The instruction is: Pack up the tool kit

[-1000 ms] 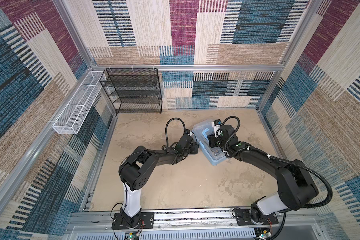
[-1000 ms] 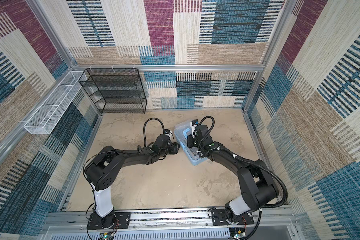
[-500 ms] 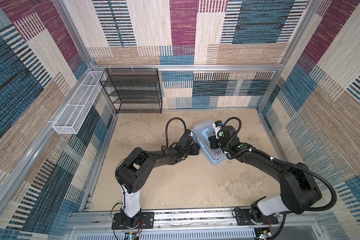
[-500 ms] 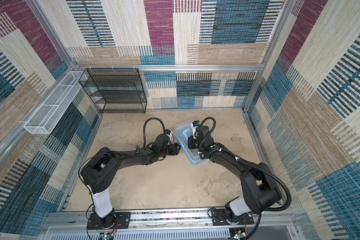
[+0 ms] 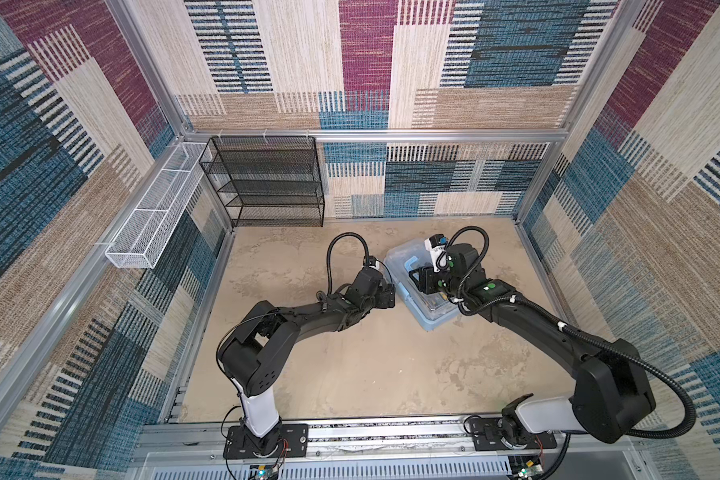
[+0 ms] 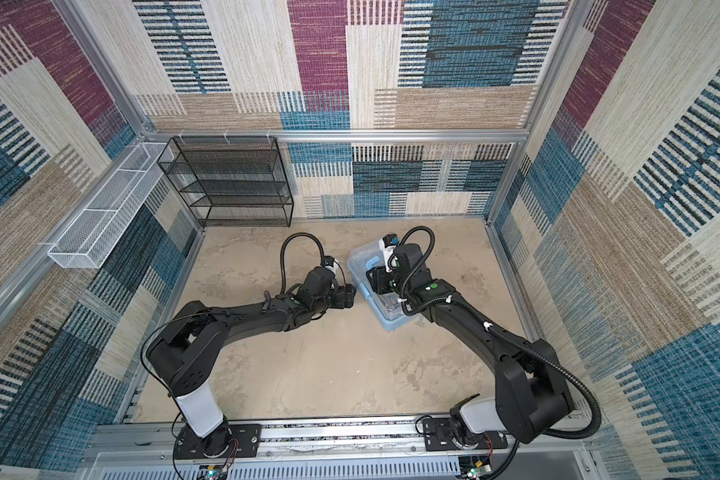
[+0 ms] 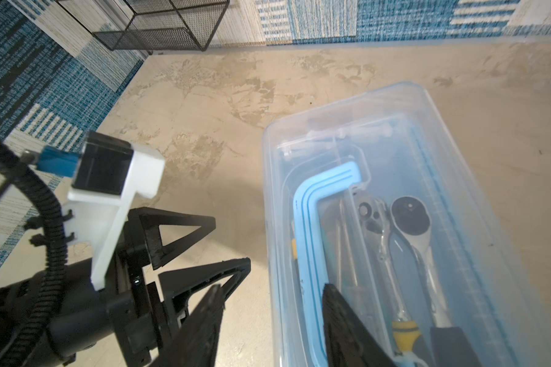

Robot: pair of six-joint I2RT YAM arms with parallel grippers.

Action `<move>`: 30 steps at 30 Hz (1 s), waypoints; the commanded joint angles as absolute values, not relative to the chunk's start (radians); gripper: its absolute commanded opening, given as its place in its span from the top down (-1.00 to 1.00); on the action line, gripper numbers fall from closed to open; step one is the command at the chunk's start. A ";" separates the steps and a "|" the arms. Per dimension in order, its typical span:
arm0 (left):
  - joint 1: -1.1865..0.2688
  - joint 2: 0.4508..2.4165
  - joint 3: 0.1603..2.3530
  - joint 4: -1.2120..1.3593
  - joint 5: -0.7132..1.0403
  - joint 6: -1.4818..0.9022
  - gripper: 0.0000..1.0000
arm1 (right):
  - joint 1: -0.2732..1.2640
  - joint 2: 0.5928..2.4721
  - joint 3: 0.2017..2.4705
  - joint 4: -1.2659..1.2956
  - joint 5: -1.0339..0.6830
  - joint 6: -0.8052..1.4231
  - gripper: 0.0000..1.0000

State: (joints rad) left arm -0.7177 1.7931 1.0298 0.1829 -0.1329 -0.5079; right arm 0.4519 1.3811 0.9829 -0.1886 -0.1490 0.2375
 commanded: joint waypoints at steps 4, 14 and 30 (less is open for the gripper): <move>-0.717 1.757 1.008 0.153 -0.215 -0.464 -0.82 | 0.454 1.298 1.000 -0.173 -0.025 0.186 -0.48; -0.718 1.650 0.951 0.114 -0.346 -0.390 -0.94 | 0.372 0.897 0.561 0.333 0.362 -0.142 -1.00; -0.710 1.497 0.873 0.086 -0.599 -0.186 -0.99 | 0.051 1.088 0.094 1.093 0.154 -0.082 -1.00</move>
State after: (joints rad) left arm -0.7120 1.5124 0.8845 0.0914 -0.5251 -0.2379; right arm 0.0616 1.0420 0.1108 0.8642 0.2142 -0.1200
